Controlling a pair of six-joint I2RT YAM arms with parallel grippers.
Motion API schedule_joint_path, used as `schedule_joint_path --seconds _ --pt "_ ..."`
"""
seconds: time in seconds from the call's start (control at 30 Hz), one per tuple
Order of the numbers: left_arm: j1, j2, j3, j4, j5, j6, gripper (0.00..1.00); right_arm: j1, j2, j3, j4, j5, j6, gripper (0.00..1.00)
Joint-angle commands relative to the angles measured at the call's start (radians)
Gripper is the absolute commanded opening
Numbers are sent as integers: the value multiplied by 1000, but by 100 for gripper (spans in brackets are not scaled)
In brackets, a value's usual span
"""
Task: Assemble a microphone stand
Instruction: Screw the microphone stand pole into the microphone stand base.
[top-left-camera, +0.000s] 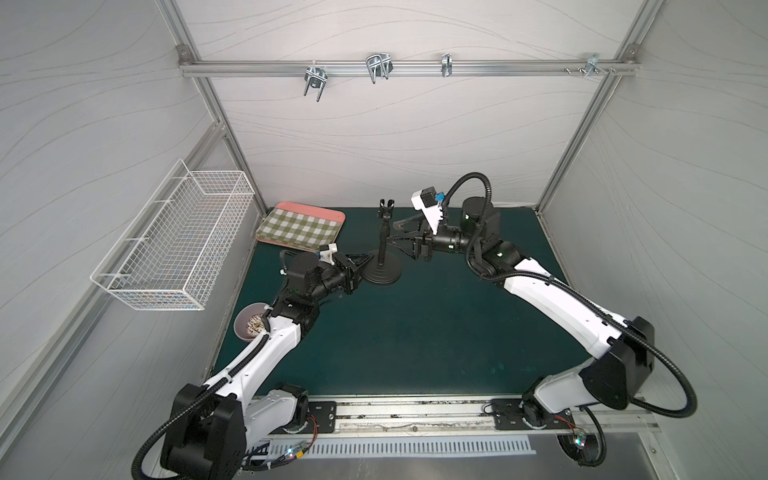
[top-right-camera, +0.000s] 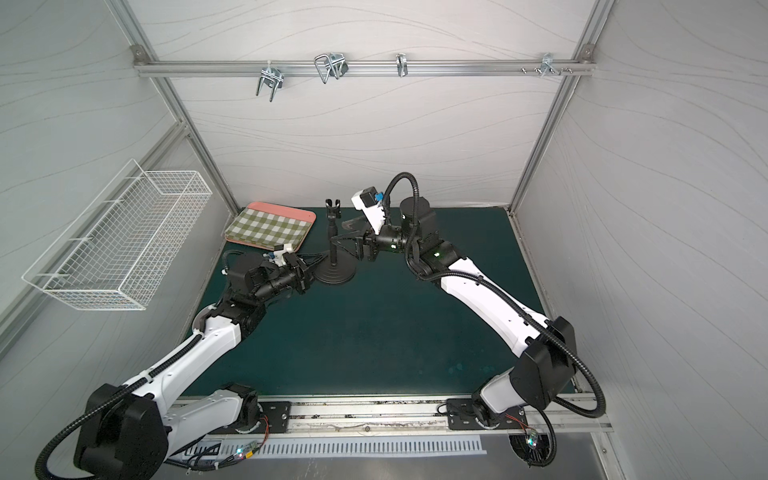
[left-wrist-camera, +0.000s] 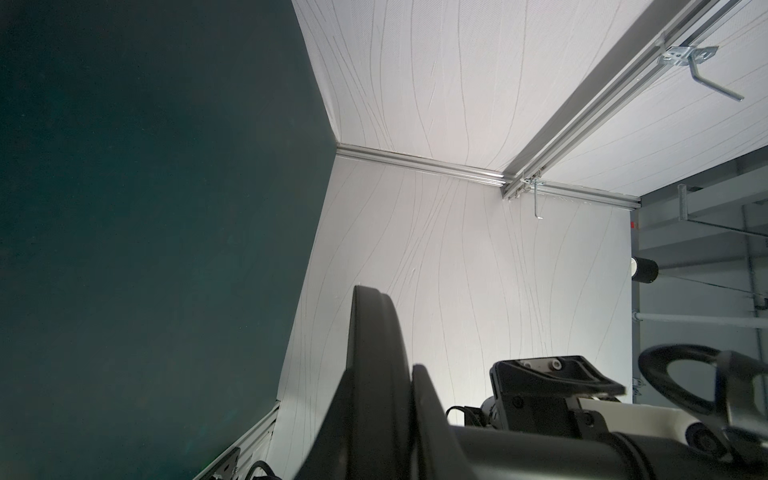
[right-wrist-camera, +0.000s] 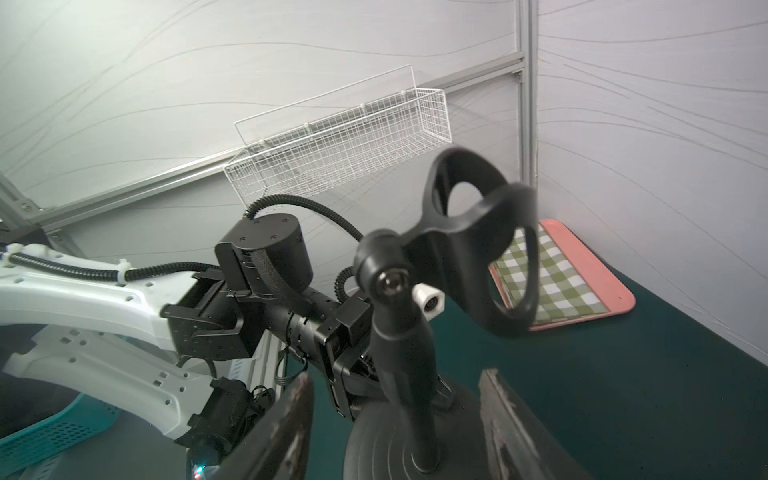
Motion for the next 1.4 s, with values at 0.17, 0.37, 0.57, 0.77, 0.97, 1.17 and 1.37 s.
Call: schedule_joint_path --seconds 0.17,0.37,0.57,0.77,0.97,1.17,1.37 --pt "3 -31 51 101 17 -29 0 -7 72 74 61 -97 14 45" --pt "3 -33 51 100 17 -26 0 9 61 72 35 -35 16 22" --pt "4 -25 51 107 14 -27 0 200 -58 -22 -26 418 -109 17" --pt "6 -11 50 120 17 -33 0 436 -74 -41 -55 925 -81 0" --pt "8 -15 47 118 17 -32 0 542 -18 -14 -46 1270 110 17" --pt "7 -15 48 116 15 -32 0 595 26 43 -61 1387 52 35" --pt "7 -12 50 125 16 -35 0 531 -118 -86 -69 1234 -23 76"
